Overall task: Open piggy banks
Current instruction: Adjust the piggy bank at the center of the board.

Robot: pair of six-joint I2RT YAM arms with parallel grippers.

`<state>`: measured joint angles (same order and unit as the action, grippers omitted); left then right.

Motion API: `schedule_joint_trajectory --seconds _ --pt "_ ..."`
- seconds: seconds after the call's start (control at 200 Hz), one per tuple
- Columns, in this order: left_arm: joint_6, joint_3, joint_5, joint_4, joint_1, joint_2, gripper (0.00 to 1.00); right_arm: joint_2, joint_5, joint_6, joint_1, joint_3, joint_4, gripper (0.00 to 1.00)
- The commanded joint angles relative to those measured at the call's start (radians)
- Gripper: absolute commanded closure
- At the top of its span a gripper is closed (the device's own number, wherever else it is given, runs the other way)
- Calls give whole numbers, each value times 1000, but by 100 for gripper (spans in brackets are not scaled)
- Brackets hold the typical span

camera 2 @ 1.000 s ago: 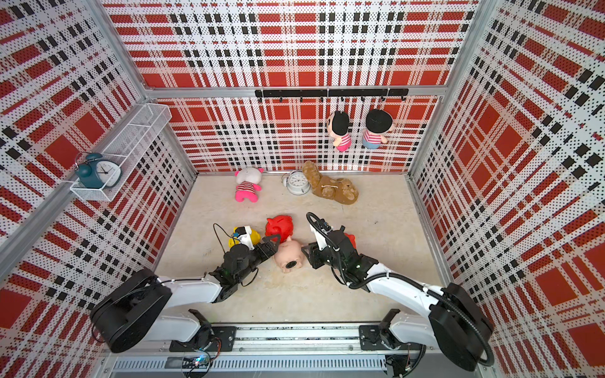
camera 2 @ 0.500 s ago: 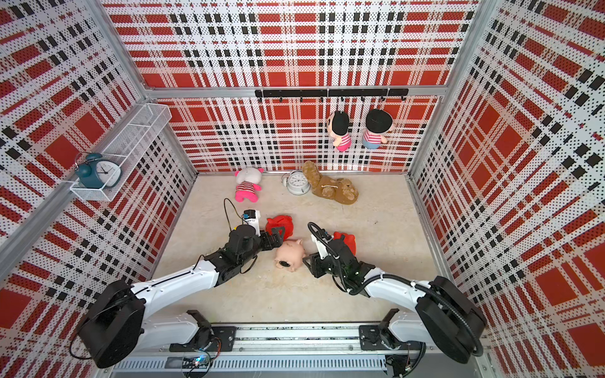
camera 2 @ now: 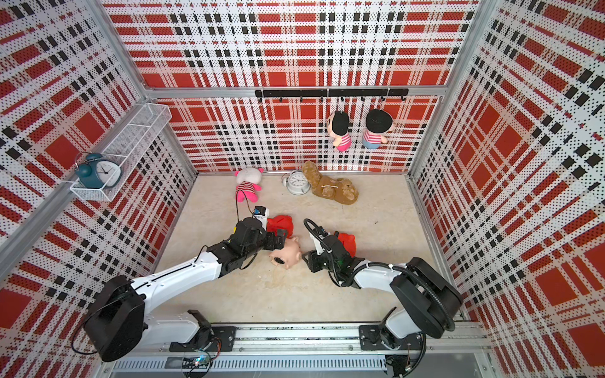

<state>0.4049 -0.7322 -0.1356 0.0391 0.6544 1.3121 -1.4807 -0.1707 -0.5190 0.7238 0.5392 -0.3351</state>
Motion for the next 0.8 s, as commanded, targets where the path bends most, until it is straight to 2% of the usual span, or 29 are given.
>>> schedule_joint_trajectory --seconds 0.0,0.311,0.792 --pt "-63 -31 15 42 8 11 2 -38 11 9 -13 63 -44 63" --pt "-154 -90 24 137 45 51 2 -170 -33 41 -27 186 -81 62" --pt "-160 -97 35 315 47 30 2 -270 -83 48 -36 236 -133 60"
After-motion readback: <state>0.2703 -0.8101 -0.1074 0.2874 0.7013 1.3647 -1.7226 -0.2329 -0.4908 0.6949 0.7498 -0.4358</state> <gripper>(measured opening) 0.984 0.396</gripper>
